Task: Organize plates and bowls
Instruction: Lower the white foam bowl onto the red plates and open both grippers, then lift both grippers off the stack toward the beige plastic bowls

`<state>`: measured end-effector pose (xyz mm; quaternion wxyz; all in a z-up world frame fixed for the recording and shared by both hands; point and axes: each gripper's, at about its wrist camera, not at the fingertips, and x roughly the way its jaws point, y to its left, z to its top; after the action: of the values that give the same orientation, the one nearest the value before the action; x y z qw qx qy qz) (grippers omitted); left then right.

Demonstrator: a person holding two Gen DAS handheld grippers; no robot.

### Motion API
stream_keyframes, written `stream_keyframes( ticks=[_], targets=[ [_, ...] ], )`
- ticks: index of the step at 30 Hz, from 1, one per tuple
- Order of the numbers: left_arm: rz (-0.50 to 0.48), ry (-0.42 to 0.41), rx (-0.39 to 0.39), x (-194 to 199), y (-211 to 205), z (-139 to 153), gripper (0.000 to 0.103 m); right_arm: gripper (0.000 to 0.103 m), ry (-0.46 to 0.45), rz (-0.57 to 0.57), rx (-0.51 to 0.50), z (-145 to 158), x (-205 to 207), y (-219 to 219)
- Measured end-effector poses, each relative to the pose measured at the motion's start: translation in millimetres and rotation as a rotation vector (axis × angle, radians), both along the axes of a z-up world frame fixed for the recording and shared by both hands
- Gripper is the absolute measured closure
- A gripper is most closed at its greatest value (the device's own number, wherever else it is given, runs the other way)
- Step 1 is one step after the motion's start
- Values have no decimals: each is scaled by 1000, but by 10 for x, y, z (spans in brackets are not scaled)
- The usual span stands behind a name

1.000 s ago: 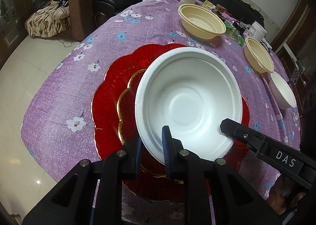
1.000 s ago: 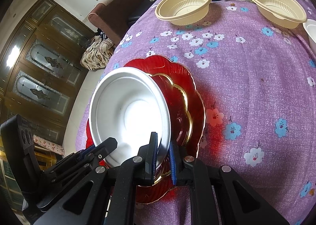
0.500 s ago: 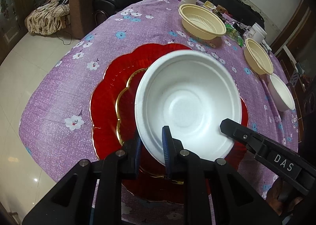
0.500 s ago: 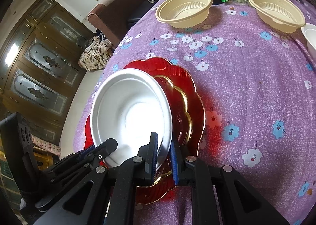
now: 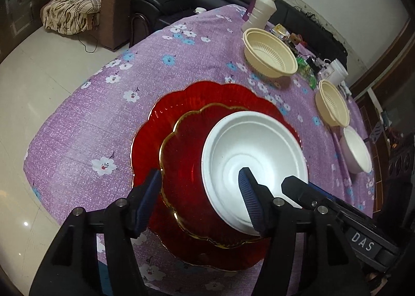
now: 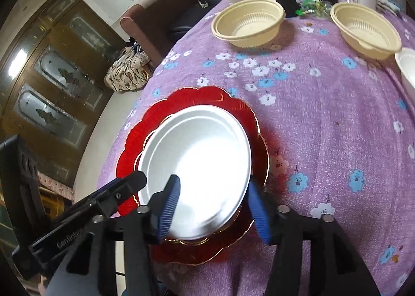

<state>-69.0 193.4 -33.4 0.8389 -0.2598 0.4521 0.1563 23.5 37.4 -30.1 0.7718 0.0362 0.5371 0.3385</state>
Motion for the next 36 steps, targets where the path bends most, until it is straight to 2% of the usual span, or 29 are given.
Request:
stream_keyframes(
  ticks=[4,6,11,14,17,21,24,31,36],
  targets=[
    [0,-14,1,21,21,62,42,38,-19,40,-24,134,-48,0],
    [-2,-20,4,26,39,97,42,38,-63,62,-50,234,-80,-21],
    [-8,-36,17,82,95,200,40,36,-110,-8,-32,442,24,-302],
    [-29,-37,5,210,142,299,40,36,-102,-61,17,515,167,-458],
    [-69,-37,12,404,176,431,40,36,-96,-93,65,586,313,-540],
    [-99,-33,-27,766,280,553,40,36,-113,-132,77,643,565,-549],
    [-99,-27,-17,1079,355,582,40,36,-69,-148,85,604,838,-523],
    [-99,58,-22,1843,464,360,40,36,-13,-182,59,472,1444,-346],
    [-81,93,-15,2219,494,221,40,39,15,-218,17,300,1933,-119]
  ],
)
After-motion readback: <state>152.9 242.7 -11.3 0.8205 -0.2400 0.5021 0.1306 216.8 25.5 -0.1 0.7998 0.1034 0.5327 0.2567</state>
